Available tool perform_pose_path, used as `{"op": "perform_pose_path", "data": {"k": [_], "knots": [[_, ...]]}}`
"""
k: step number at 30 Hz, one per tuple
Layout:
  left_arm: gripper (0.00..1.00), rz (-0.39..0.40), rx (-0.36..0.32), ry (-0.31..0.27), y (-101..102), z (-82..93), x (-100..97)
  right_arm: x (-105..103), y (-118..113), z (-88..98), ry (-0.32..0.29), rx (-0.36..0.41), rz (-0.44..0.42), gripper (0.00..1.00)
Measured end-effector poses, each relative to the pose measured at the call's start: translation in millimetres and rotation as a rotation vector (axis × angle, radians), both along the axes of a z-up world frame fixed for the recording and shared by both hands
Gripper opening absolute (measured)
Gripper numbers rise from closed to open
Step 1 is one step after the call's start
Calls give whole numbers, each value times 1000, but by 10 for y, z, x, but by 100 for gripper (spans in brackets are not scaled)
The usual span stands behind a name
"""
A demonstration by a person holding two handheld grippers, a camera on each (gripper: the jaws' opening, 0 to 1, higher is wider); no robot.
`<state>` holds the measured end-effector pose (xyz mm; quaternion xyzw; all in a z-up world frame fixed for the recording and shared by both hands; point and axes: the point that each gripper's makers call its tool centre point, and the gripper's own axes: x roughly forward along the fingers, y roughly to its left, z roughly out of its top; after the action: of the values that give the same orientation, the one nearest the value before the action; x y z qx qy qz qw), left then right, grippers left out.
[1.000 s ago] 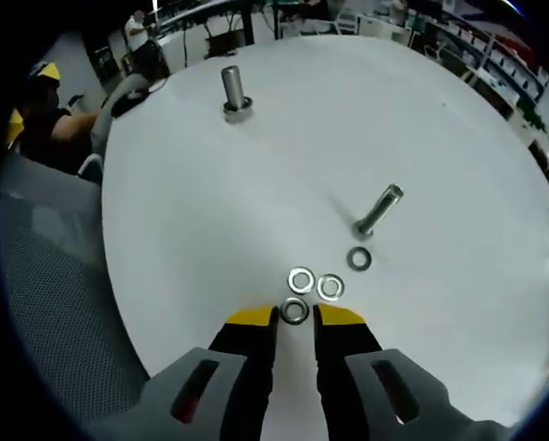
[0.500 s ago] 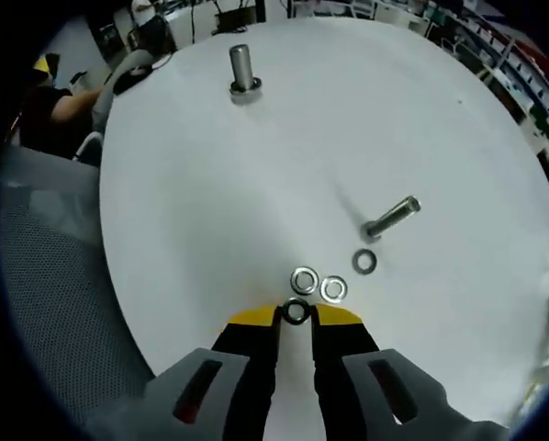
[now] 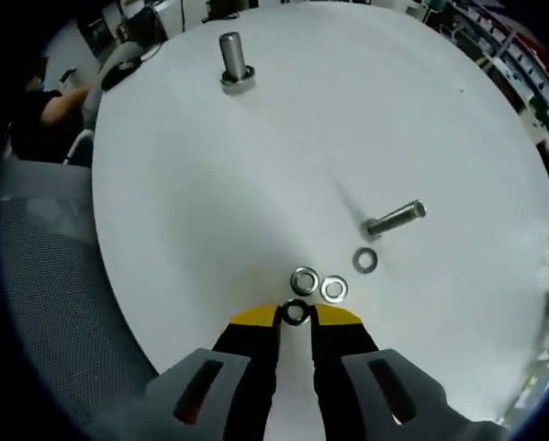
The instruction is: Place the washer onto the threaded stud by aligning its center hole with the stud, sliding it down to the base, and recovering from edge contact or off-axis alignment until the washer reaches the visible bottom stop.
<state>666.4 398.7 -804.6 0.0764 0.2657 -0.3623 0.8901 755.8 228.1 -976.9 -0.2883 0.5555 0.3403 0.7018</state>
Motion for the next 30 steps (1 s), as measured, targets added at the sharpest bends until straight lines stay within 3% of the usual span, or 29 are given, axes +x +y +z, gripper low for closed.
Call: {"op": "perform_pose_path", "data": {"k": [19, 30], "knots": [[22, -7, 29, 20, 4, -60, -13, -7, 10, -11, 40, -75, -6, 15], [21, -4, 38, 18, 14, -69, -11, -6, 16, -5, 15, -77, 6, 14]]}}
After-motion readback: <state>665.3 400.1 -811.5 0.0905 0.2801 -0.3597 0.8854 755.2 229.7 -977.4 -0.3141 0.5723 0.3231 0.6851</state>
